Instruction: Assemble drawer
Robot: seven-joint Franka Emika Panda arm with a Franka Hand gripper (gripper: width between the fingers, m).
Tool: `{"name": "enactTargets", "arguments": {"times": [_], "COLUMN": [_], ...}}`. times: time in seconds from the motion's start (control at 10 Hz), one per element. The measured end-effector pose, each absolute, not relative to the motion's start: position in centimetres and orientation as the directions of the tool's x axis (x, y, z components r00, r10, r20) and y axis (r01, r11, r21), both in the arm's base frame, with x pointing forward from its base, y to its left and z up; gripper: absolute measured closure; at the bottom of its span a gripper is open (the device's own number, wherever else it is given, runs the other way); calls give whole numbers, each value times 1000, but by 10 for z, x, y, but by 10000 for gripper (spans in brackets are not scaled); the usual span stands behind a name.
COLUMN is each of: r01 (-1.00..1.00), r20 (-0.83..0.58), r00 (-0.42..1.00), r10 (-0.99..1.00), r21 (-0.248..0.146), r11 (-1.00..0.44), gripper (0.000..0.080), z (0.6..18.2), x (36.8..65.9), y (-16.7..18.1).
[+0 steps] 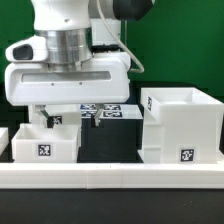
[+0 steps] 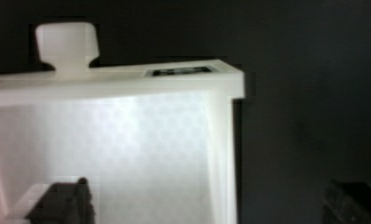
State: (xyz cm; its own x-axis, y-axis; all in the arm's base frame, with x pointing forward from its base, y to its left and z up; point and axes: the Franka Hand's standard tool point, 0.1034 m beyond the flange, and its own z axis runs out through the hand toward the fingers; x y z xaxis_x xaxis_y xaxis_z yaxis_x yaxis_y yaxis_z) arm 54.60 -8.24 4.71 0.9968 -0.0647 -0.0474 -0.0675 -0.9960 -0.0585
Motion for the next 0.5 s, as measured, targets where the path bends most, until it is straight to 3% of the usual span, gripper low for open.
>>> {"name": "enactTargets", "arguments": {"times": [0.4,0.5], "r01": [-11,5], "r20": [-34,-4], "r00": [999,1000], "r10": [-9,5], "r21": [-54,-33], "r11": [-998,-999], "gripper": [150,150], "z": [44,35], "x": [544,543], "y": [-86,-87]}}
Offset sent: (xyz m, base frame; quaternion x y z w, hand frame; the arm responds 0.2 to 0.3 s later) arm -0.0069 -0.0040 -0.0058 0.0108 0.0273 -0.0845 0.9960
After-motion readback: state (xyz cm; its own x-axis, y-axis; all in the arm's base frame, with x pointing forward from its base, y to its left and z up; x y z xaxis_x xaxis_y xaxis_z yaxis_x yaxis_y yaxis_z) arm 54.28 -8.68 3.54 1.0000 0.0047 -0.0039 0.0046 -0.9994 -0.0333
